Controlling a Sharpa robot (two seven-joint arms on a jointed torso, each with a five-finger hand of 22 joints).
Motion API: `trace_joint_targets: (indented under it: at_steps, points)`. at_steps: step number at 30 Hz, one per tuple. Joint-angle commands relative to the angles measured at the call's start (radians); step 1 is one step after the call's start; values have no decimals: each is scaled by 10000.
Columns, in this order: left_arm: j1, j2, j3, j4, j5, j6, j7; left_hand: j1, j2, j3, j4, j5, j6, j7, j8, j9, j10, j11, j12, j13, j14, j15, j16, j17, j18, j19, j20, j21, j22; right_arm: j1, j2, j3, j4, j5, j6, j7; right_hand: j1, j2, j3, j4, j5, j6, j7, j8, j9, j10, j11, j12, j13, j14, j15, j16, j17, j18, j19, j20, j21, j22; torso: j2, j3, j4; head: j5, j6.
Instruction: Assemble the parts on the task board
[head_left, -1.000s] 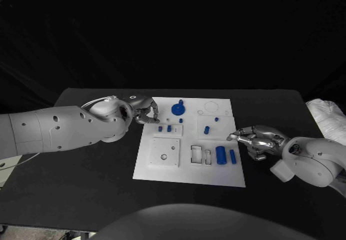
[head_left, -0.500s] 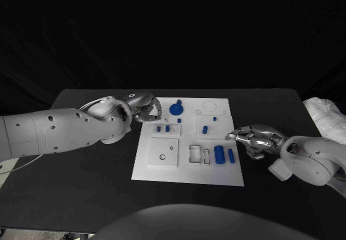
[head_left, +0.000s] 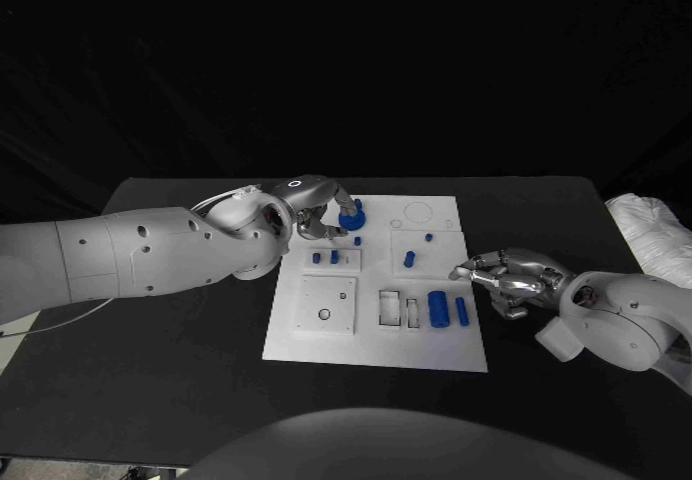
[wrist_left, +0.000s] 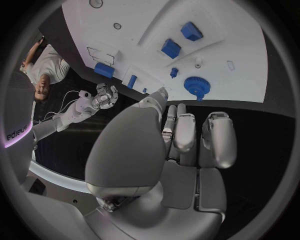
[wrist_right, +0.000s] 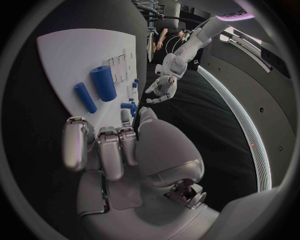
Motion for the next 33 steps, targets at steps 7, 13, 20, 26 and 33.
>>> trace_joint_targets:
  at_steps: [7,13,20,26,33]
  points:
    - [16,568,48,-355,-1365,679,-142,135,91,-443,-41,252,405,-135,-75,-789,452,-70,-274,-1129,722,-126,1283,994,-21,258,-137,345,2039,-7,30,0,-9,-75,160,83,162,43,49,4,60,-46,10,-32,-7,1571,-488,-53,597,1057,-99,34,2627,-28,66,-21,24,1868,-26,1,17,-5,1]
    - [16,809,59,-536,-1671,835,-274,136,127,-487,-26,304,853,-129,33,-963,819,-95,-292,-1480,903,-165,1781,1433,-42,324,-151,428,2062,-7,53,0,-29,-76,196,85,161,39,50,5,60,-46,11,-32,-7,1571,-487,-53,597,1057,-99,34,2627,-27,63,-21,21,1867,-22,0,23,4,1]
    - [18,848,70,-579,-1734,881,-304,115,159,-505,-11,304,1071,-128,78,-1054,957,-96,-327,-1667,937,-180,1868,1490,-56,369,-164,489,2080,-6,34,1,-3,-76,191,105,161,39,50,5,60,-46,11,-32,-7,1571,-487,-53,597,1057,-99,34,2627,-27,63,-21,21,1867,-1,0,13,-59,1]
    - [22,861,74,-590,-1720,959,-278,140,202,-485,-24,283,1170,-147,99,-1097,1070,-118,-313,-1740,931,-186,1868,1476,-50,361,-169,460,2071,-3,4,1,20,-74,177,117,161,39,50,5,60,-46,11,-32,-7,1571,-487,-53,597,1057,-99,34,2627,-27,63,-21,21,1867,-8,-5,25,-50,1]
    - [23,880,75,-626,-1721,942,-255,176,212,-467,-42,282,1204,-151,100,-1126,1149,-124,-297,-1779,935,-193,1893,1496,-50,363,-174,461,2071,-1,-5,2,39,-72,183,140,161,39,50,5,60,-46,11,-32,-7,1571,-487,-53,597,1057,-99,34,2627,-27,63,-21,21,1867,-15,-5,24,-43,1]
